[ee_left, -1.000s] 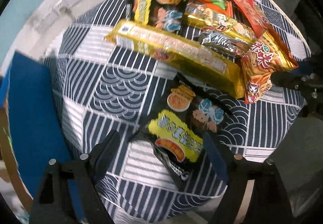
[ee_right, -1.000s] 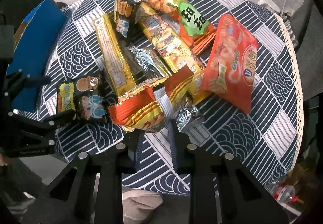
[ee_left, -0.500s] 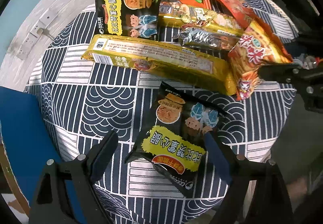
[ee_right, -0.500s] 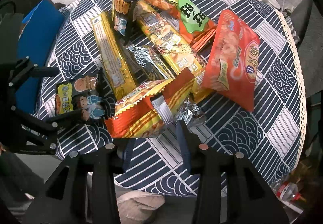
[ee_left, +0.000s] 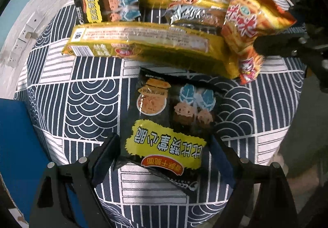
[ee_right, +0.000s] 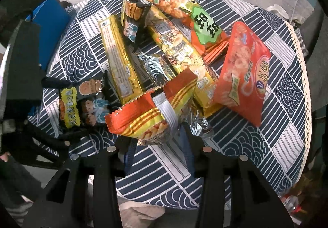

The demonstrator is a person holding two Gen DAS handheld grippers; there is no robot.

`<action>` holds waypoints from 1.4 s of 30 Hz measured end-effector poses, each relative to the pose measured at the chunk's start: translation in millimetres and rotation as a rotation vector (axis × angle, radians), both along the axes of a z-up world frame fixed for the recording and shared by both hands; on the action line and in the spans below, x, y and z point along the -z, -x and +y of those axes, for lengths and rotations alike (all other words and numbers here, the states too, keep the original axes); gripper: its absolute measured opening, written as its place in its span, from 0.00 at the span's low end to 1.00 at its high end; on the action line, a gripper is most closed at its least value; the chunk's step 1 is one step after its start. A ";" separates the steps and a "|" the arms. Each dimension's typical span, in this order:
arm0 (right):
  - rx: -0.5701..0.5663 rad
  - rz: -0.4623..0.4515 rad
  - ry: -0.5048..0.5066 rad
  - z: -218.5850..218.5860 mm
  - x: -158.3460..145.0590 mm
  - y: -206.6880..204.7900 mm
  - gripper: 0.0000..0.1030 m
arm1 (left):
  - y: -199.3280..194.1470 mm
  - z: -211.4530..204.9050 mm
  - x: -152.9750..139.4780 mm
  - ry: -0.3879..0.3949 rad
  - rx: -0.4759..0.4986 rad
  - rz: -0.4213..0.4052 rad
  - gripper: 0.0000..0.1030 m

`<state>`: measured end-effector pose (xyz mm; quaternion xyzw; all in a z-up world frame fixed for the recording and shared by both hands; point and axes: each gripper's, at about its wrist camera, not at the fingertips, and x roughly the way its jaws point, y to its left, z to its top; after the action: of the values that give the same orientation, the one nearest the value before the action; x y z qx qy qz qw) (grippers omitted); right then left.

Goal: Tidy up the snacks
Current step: 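Lift both held bags up from the pile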

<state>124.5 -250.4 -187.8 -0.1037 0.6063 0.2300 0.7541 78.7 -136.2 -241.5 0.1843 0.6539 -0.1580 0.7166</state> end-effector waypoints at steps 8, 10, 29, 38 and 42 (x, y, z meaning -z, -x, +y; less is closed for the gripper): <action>-0.006 -0.022 -0.015 1.0 -1.0 -2.0 0.37 | -2.0 23.4 -4.9 0.053 -0.084 -0.007 0.65; -0.003 -0.029 -0.022 1.4 -1.9 -1.5 0.32 | -1.1 27.8 -7.6 0.023 -0.102 -0.031 0.65; 0.021 -0.011 -0.040 3.0 -5.8 3.9 0.44 | -3.2 48.9 -51.0 0.046 -0.267 -0.113 0.65; 0.041 -0.060 -0.055 14.7 -1.9 -9.9 0.62 | -1.6 51.6 -50.9 0.056 -0.254 -0.118 0.65; 0.050 -0.072 -0.023 22.4 0.9 -19.1 0.63 | -3.3 58.2 -45.4 0.060 -0.264 -0.103 0.65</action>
<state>143.7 -228.0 -188.7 -0.0882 0.5786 0.2142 0.7821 81.9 -78.0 -196.1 0.0829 0.6296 -0.0721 0.7691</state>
